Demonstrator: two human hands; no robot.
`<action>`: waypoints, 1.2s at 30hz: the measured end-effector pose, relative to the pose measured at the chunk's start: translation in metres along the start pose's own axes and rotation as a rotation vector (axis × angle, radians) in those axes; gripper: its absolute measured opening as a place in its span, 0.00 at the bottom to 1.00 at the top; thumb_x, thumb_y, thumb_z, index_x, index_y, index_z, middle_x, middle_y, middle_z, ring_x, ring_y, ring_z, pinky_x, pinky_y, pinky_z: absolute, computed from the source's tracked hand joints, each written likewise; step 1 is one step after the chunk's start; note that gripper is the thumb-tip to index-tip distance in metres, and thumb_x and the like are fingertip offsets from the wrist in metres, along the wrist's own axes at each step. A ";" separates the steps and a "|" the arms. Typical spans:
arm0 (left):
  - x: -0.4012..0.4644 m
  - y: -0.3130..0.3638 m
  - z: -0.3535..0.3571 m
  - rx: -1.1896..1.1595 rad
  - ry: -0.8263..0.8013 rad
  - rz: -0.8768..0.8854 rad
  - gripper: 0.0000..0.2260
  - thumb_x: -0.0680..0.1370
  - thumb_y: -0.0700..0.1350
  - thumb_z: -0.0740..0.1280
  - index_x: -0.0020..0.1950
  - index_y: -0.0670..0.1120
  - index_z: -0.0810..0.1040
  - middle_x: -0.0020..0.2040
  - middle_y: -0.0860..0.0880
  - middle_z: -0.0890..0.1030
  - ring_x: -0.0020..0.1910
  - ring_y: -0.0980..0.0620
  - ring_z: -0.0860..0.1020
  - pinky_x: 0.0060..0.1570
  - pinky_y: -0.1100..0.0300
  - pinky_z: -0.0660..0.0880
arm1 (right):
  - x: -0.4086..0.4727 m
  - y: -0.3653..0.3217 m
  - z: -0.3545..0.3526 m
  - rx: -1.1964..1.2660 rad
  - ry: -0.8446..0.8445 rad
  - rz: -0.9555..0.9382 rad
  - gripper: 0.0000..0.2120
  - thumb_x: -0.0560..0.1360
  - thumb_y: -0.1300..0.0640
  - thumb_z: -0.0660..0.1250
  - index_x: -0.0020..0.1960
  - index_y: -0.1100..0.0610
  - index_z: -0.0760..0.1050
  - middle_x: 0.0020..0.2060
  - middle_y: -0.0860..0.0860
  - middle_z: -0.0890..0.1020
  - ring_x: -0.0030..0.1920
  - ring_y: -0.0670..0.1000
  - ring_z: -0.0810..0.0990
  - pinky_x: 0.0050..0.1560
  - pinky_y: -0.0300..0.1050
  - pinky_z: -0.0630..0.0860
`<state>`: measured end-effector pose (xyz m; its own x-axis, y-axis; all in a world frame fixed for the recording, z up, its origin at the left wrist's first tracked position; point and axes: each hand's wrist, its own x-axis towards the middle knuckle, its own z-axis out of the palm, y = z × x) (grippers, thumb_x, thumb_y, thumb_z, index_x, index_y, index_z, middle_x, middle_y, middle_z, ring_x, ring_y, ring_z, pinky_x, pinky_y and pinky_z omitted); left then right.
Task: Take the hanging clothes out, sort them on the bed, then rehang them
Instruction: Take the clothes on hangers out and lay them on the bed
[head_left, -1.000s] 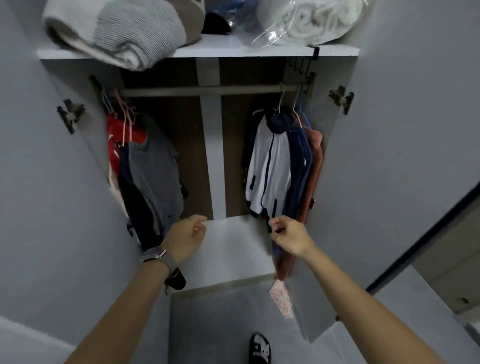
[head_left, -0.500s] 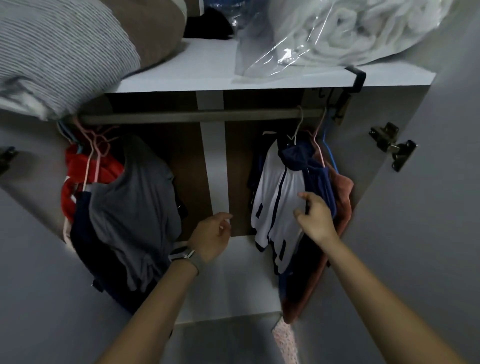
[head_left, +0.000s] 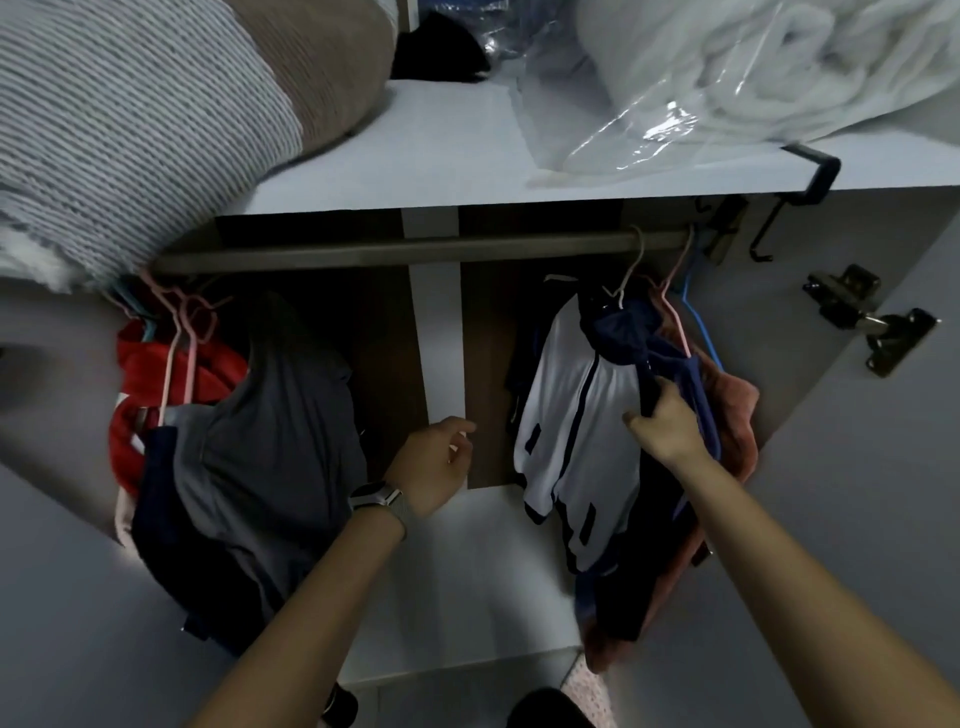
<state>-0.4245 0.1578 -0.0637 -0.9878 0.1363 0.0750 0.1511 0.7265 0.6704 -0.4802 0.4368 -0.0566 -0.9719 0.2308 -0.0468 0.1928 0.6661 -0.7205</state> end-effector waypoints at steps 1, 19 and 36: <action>0.000 -0.004 -0.001 0.003 -0.008 -0.007 0.15 0.80 0.40 0.60 0.66 0.44 0.72 0.57 0.45 0.79 0.52 0.49 0.78 0.50 0.63 0.74 | 0.002 -0.002 0.002 -0.008 -0.011 0.008 0.31 0.75 0.62 0.66 0.74 0.64 0.57 0.68 0.61 0.69 0.67 0.60 0.70 0.62 0.46 0.68; -0.042 -0.098 -0.104 0.297 1.015 -0.265 0.12 0.74 0.36 0.65 0.57 0.37 0.75 0.53 0.39 0.77 0.54 0.44 0.72 0.58 0.53 0.69 | -0.014 -0.092 0.054 0.578 -0.289 0.093 0.11 0.77 0.51 0.66 0.51 0.58 0.78 0.57 0.60 0.80 0.55 0.57 0.78 0.60 0.48 0.72; -0.019 -0.149 -0.145 0.660 0.639 -0.593 0.24 0.71 0.35 0.68 0.66 0.36 0.68 0.57 0.31 0.71 0.55 0.33 0.71 0.53 0.41 0.71 | -0.050 -0.126 0.081 0.738 -0.271 -0.026 0.11 0.75 0.57 0.68 0.37 0.62 0.77 0.37 0.55 0.79 0.38 0.50 0.77 0.41 0.40 0.73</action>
<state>-0.4333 -0.0509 -0.0583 -0.7176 -0.5913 0.3680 -0.5538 0.8048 0.2133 -0.4665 0.2834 -0.0192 -0.9922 -0.0231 -0.1222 0.1221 0.0037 -0.9925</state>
